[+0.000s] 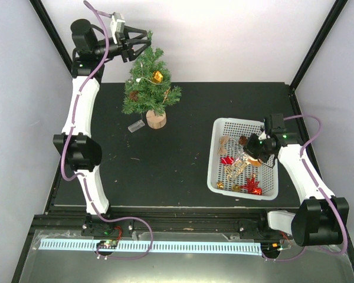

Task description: Decorate the small christmas tree

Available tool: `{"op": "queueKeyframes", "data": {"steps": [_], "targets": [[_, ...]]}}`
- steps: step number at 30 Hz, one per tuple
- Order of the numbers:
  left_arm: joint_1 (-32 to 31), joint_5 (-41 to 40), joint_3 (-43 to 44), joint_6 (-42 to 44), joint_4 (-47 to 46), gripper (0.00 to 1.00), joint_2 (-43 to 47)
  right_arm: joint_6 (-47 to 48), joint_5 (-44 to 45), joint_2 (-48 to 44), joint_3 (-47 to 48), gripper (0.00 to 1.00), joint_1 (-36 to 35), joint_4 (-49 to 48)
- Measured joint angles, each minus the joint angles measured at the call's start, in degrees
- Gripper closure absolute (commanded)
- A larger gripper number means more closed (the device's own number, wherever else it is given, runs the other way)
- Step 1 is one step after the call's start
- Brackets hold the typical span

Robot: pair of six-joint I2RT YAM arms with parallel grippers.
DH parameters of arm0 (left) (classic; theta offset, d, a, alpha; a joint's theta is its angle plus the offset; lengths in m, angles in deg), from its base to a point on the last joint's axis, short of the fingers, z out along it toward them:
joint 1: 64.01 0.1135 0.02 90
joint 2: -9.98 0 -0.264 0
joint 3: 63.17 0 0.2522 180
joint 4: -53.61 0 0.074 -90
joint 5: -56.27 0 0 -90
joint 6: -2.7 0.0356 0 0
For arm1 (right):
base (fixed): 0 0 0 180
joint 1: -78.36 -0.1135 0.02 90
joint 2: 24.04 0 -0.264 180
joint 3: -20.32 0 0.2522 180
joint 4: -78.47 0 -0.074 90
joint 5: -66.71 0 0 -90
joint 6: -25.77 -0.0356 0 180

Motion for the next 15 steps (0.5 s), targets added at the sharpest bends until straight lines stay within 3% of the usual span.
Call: {"op": "queueKeyframes", "data": {"steps": [15], "targets": [[-1.4, -3.3, 2.4, 2.7, -0.2, 0.34, -2.1, -0.4, -0.2, 0.0, 0.0, 0.99, 0.0, 0.2]]}}
